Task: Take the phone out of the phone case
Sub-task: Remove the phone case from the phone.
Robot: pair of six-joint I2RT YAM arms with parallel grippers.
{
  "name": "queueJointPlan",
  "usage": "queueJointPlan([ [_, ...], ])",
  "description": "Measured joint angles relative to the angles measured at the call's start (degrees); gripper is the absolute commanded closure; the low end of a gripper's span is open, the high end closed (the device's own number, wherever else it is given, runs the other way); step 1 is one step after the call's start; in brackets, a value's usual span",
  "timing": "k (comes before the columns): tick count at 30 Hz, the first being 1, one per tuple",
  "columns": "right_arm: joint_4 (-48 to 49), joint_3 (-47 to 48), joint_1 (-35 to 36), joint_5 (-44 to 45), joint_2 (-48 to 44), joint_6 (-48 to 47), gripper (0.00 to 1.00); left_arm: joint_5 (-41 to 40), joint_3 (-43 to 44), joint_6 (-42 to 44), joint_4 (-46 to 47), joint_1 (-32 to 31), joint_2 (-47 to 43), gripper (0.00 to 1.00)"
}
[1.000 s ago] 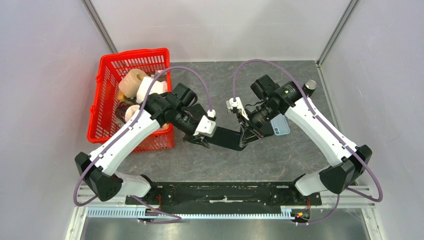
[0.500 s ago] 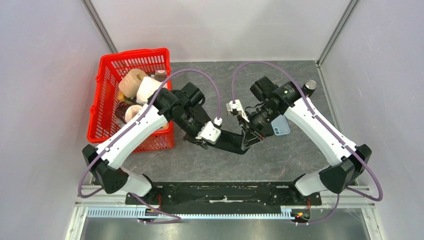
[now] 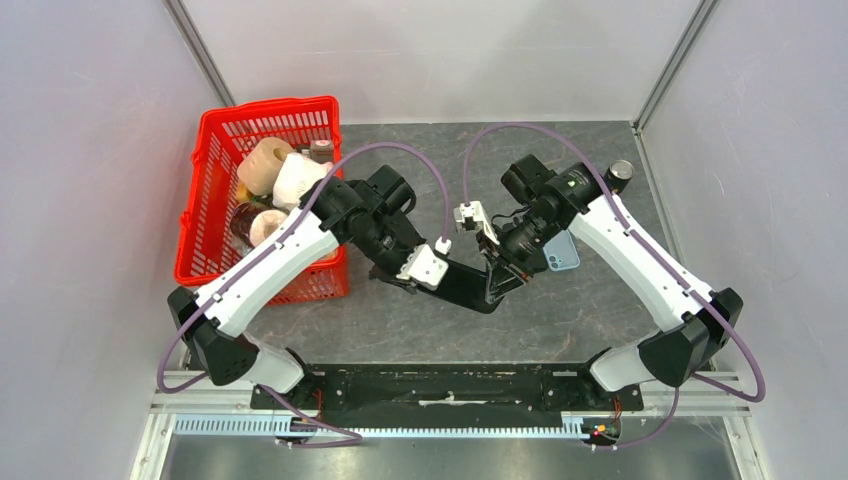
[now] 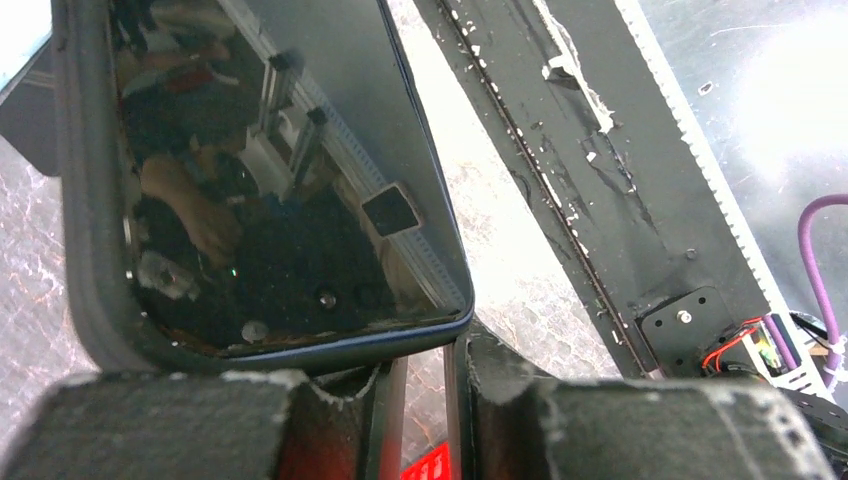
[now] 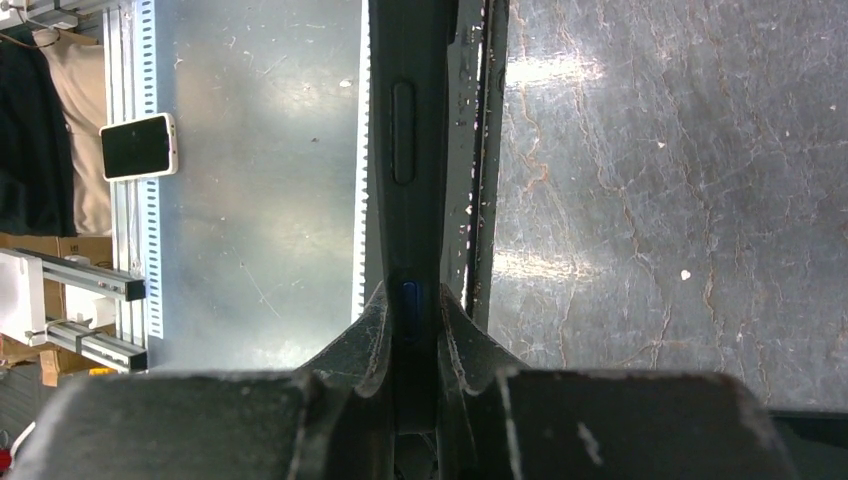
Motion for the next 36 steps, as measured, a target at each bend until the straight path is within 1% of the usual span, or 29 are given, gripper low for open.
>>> queueJointPlan([
  [6,0.22,-0.57,-0.11,0.96,-0.15,1.22,1.0,-2.6,-1.73,-5.09,2.93,-0.24,-0.57,0.98],
  [7,0.28,-0.59,-0.15,1.29,-0.22,1.55,1.0,-2.71,-2.08,-5.88,3.45,-0.15,-0.68,0.95],
  [8,0.59,-0.7,-0.17,1.7,-0.35,1.86,1.0,-2.89,-2.47,-6.47,4.02,0.02,-0.83,0.9],
  [11,3.13,-1.7,-0.24,2.6,-1.46,3.43,1.0,-2.54,-3.69,-7.69,5.81,1.62,-1.7,0.69],
  [13,6.01,-2.25,-0.28,3.21,-2.45,4.59,1.0,-1.84,-4.33,-8.33,7.8,3.69,-2.78,0.56],
  [15,8.63,-2.34,-0.24,3.39,-3.17,5.33,1.0,-0.31,-4.74,-8.92,9.79,6.14,-4.11,0.46],
  [19,11.93,-2.38,0.35,3.78,-4.0,6.25,1.0,2.23,-5.57,-11.13,13.99,11.06,-8.46,0.34],
  [20,12.31,-2.38,0.44,3.82,-4.04,6.32,1.0,2.58,-5.7,-11.8,14.43,11.67,-9.49,0.29],
  [22,12.87,-2.38,0.5,3.85,-4.04,6.58,1.0,4.13,-5.81,-14.19,15.26,12.48,-11.87,0.25],
  [23,13.16,-2.4,0.5,3.89,-4.04,6.67,1.0,5.11,-5.81,-15.63,15.87,12.66,-12.79,0.2],
  [24,13.35,-2.4,0.5,3.93,-4.02,6.69,1.0,6.19,-5.81,-17.22,16.48,12.68,-13.64,0.17],
  [29,14.36,-2.4,0.61,4.63,-3.69,7.23,1.0,12.33,-6.32,-27.91,21.51,12.72,-14.53,0.14],
  [34,15.04,-2.4,0.81,4.9,-3.58,8.07,1.0,15.78,-11.41,-44.48,34.45,12.72,-14.01,0.14],
  [35,15.1,-2.4,0.87,4.9,-3.56,8.17,1.0,15.78,-12.76,-47.65,37.24,12.68,-13.9,0.16],
  [36,15.19,-2.38,0.87,4.87,-3.54,8.31,1.0,15.74,-13.73,-49.81,39.12,12.59,-13.79,0.23],
])
